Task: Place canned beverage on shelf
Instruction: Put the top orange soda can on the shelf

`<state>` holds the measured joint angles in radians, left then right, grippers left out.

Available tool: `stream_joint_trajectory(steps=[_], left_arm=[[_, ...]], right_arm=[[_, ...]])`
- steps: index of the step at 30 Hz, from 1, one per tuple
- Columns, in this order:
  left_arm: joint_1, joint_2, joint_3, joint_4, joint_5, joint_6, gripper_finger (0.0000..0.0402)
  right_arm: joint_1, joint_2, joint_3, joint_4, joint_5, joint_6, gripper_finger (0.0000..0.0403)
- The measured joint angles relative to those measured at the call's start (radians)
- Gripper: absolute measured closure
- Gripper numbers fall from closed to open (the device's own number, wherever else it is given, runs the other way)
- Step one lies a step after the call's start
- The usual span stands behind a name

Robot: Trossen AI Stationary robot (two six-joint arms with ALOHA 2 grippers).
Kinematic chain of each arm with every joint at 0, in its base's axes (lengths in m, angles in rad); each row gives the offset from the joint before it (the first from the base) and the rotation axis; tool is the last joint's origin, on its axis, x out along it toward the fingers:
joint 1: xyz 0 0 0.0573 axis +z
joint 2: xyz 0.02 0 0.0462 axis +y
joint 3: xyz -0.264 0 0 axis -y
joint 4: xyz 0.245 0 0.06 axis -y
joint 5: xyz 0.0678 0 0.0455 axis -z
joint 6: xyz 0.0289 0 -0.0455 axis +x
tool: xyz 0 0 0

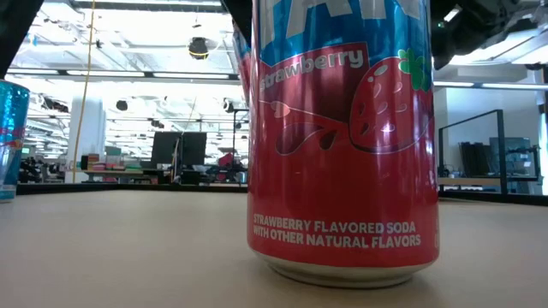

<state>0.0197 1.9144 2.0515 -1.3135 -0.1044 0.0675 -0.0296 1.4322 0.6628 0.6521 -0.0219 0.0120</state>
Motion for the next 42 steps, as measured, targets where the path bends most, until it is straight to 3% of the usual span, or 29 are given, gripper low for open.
stream_joint_trajectory(steps=[14, 20, 24, 31, 38, 42], left_arm=[[0.005, 0.001, -0.008, 0.042, -0.008, 0.004, 0.0111], [0.005, 0.001, -0.008, 0.045, -0.012, 0.004, 0.0111], [0.006, 0.001, -0.008, 0.045, -0.021, 0.004, 0.0111], [0.005, 0.001, -0.008, 0.051, -0.015, 0.008, 0.0111], [0.006, 0.001, -0.008, 0.052, -0.021, 0.008, 0.0111], [0.006, 0.001, -0.008, 0.062, -0.02, 0.018, 0.0111]], right_arm=[[0.002, 0.0, 0.011, -0.042, -0.001, 0.007, 0.0088], [0.011, 0.016, 0.053, -0.084, 0.11, -0.013, 0.0079], [0.008, 0.015, 0.059, -0.081, 0.119, -0.021, 0.0078], [-0.001, 0.013, 0.059, -0.084, 0.026, -0.012, 0.0071], [-0.013, 0.013, 0.105, -0.18, 0.0, -0.012, 0.0008], [-0.001, 0.048, 0.149, -0.186, -0.006, -0.069, 0.0015]])
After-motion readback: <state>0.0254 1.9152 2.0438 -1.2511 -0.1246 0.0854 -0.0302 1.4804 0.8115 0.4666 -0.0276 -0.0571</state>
